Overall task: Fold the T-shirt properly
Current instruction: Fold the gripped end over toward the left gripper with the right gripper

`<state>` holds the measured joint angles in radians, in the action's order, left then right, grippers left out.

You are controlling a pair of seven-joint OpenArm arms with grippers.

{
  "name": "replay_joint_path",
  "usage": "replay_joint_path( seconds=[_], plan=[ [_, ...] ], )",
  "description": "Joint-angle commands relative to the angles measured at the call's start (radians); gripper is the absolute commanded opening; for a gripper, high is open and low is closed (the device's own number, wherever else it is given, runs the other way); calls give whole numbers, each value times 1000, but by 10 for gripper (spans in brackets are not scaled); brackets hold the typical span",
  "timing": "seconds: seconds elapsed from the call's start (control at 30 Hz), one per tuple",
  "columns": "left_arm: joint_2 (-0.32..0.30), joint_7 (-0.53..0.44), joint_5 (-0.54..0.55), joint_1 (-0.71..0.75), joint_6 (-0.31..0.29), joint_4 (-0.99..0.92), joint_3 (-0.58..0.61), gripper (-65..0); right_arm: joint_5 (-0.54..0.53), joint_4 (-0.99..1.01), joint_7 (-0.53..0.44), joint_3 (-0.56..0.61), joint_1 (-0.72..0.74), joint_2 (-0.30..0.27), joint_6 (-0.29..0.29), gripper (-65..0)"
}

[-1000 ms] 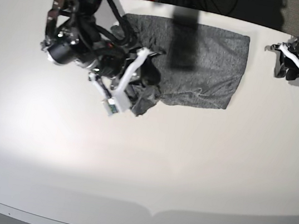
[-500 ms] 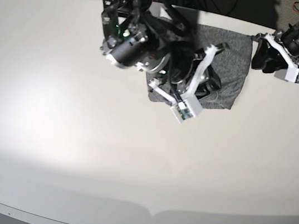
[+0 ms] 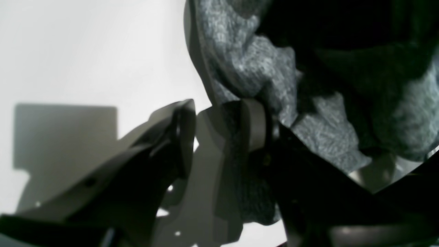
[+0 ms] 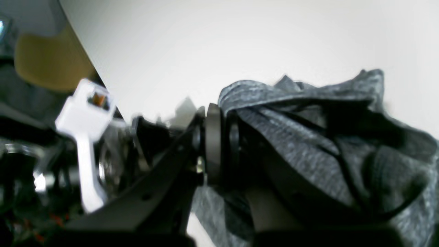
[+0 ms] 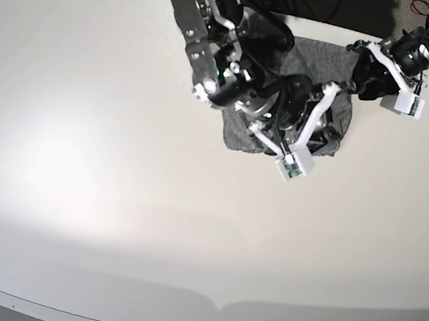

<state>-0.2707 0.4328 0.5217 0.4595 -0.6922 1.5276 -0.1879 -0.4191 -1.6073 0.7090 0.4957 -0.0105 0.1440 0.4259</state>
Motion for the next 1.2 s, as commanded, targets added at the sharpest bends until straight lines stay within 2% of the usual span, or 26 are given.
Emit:
replay_joint_path(
  seconds=[0.0, 0.27, 0.4, 0.43, 0.47, 0.53, 0.57, 0.63, 0.67, 0.77, 0.83, 0.93, 1.07, 1.17],
  plan=[
    [-7, 29, -16, 6, -6, 4, 2, -435, -32, 8, -34, 14, 32, 13, 10, -650],
    [-7, 29, -16, 6, -6, 4, 2, -435, -32, 156, -82, 186, 150, 13, 10, -650],
    [-7, 29, -16, 6, -6, 4, 2, -435, -3, 158, -111, 205, 155, 13, 10, -650],
    [-7, 29, -16, 6, -6, 4, 2, -435, -4, 158, -123, 205, 155, 13, 12, -621],
    [-7, 29, -16, 5, -6, 4, 2, -435, -5, 158, -135, 205, 158, 13, 26, -530],
    [-7, 29, -16, 2, -6, 5, 2, -435, -12, 158, -162, 205, 165, 13, 94, -359],
    [-7, 29, -16, 0, -6, 5, 2, -435, -26, 158, -183, 205, 171, 13, 147, -300],
    [-9, 28, -16, 0, -6, 5, 1, -435, -97, 156, -190, 205, 189, 13, 251, -266],
    [-10, 28, -16, 0, -6, 5, -1, -435, -141, 156, -189, 205, 199, 13, 272, -266],
    [-28, 29, -16, 0, -6, 5, -13, -435, -190, 156, -184, 204, 231, 13, 272, -266],
    [-47, 27, -15, 0, -6, 6, -23, -435, -183, 156, -149, 195, 253, 13, 272, -266],
    [-69, 21, -15, 0, -6, 17, -45, -435, -165, 151, -41, 140, 287, 13, 272, -266],
    [-71, 22, -9, 1, -6, 71, -93, -435, -152, 135, 133, -11, 333, 13, 272, -266],
    [-71, 23, 47, 1, -6, 130, -119, -435, -112, 124, 252, -154, 369, 13, 272, -267]
  ],
)
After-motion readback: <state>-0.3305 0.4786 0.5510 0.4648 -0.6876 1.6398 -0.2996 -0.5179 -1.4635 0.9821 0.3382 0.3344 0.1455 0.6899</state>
